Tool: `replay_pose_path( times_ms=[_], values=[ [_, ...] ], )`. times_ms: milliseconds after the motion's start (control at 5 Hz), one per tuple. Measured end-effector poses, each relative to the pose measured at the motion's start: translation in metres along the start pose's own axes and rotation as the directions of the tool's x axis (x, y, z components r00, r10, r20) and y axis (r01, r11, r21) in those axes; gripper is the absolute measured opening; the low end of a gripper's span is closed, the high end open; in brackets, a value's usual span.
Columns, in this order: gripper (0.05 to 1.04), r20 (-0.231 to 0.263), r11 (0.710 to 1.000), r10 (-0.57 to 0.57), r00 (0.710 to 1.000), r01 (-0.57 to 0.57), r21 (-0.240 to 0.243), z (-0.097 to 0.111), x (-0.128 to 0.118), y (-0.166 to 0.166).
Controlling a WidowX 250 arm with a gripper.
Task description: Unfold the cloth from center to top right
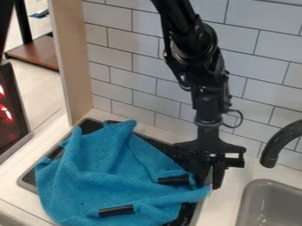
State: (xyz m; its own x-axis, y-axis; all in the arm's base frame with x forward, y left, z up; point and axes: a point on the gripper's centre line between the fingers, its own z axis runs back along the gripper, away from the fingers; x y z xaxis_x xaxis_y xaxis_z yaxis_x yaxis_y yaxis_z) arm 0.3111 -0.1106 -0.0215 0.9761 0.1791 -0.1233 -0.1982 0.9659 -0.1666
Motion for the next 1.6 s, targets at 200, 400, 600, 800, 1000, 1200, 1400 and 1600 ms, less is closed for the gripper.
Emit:
replay_pose_path(
  times_ms=[200, 400, 600, 800, 1000, 1200, 1400, 1600],
  values=[
    [0.794, 0.026, 1.000, -0.009, 1.000, 0.009, -0.007, 0.013, -0.002, -0.001],
    [1.011, 0.028, 1.000, -0.018, 0.999, 0.018, -0.002, 0.018, -0.006, 0.000],
    [1.009, 0.082, 0.999, -0.038, 0.996, 0.039, -0.012, 0.040, -0.010, -0.001],
    [0.999, 0.117, 0.998, -0.061, 0.991, 0.064, -0.023, 0.059, -0.019, -0.001],
    [1.000, 0.172, 0.996, -0.078, 0.982, 0.085, -0.034, 0.080, -0.027, -0.001],
    [1.000, 0.168, 0.994, -0.103, 0.980, 0.110, -0.030, 0.086, -0.032, 0.005],
    [1.000, 0.170, 0.993, -0.108, 0.980, 0.114, -0.030, 0.086, -0.032, 0.006],
    [0.999, 0.169, 0.993, -0.109, 0.979, 0.116, -0.029, 0.086, -0.032, 0.005]
  ],
)
